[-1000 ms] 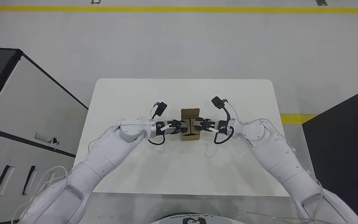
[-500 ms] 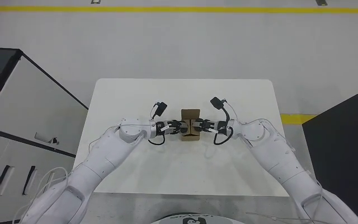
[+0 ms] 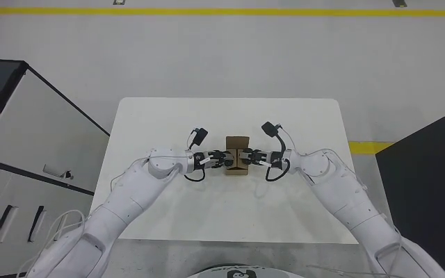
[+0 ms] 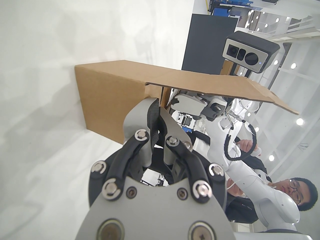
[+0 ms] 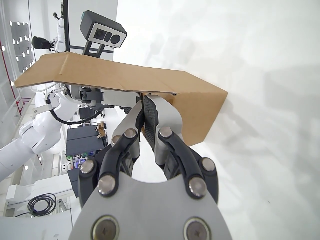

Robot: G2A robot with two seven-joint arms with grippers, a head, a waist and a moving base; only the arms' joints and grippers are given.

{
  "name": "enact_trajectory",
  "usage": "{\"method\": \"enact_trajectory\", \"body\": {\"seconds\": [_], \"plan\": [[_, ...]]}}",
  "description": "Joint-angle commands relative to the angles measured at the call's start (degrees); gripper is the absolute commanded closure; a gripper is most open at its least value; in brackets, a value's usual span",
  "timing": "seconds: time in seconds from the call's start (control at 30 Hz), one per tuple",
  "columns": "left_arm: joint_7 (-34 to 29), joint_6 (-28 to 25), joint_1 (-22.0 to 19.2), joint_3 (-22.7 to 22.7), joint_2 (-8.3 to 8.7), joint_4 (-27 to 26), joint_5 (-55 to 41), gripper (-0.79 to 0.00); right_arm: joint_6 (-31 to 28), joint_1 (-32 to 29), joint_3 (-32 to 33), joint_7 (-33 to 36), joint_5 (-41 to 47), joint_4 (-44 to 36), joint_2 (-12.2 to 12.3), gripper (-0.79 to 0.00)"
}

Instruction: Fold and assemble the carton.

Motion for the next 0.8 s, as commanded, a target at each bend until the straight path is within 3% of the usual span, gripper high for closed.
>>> {"method": "enact_trajectory", "body": {"seconds": [0.0, 0.77], "plan": [[-0.1, 0.1, 0.2, -0.2, -0.02, -0.2, 0.3, 0.0, -0.1, -0.2, 0.2, -0.1, -0.1, -0.3, 0.0, 0.0], [-0.4, 0.8, 2.2, -2.3, -0.11, -1.5, 2.0, 0.0, 0.1, -2.1, 1.2, -0.5, -0.7, -1.3, 0.1, 0.0]]}}
